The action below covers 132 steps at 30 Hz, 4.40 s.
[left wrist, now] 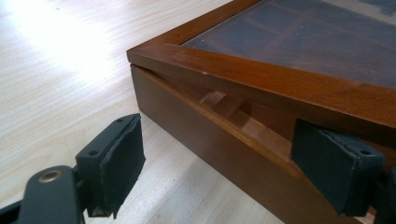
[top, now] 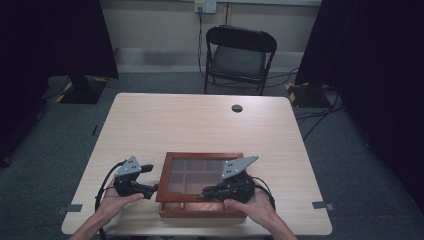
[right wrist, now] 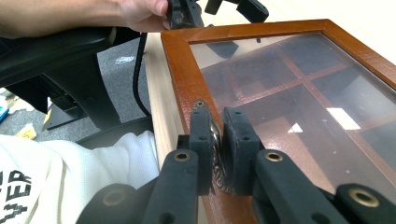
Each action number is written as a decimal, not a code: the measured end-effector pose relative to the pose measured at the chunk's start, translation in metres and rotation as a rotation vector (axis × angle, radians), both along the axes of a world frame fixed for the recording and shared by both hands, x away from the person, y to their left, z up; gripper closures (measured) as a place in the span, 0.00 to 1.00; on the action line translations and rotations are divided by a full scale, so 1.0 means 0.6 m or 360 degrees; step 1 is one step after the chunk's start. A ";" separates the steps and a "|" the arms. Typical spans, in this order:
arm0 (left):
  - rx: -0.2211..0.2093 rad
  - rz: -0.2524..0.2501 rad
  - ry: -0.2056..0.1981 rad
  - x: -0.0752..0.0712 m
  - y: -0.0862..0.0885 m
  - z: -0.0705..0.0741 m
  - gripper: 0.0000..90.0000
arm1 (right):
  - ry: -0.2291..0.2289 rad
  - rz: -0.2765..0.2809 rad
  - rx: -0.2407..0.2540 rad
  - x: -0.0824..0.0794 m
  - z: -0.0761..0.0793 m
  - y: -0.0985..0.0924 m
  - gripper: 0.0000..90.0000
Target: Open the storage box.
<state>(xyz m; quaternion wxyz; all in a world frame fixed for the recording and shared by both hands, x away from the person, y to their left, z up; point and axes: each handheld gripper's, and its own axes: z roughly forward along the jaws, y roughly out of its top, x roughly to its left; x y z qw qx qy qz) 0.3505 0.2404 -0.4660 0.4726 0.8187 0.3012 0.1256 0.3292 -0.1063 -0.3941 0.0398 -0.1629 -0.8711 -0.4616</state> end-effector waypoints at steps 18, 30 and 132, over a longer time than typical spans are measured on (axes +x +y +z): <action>-0.0054 -0.0029 -0.0091 -0.007 -0.006 0.013 0.21 | 0.0040 -0.0271 0.0169 0.016 0.002 -0.069 0.41; -0.0117 -0.0027 -0.0121 -0.007 -0.021 0.024 0.19 | 0.0051 -0.0391 0.0229 0.016 0.004 -0.108 0.20; -0.0249 0.0041 -0.0051 0.146 -0.046 0.080 0.58 | -0.0039 -0.0767 0.0296 0.205 -0.022 -0.120 0.44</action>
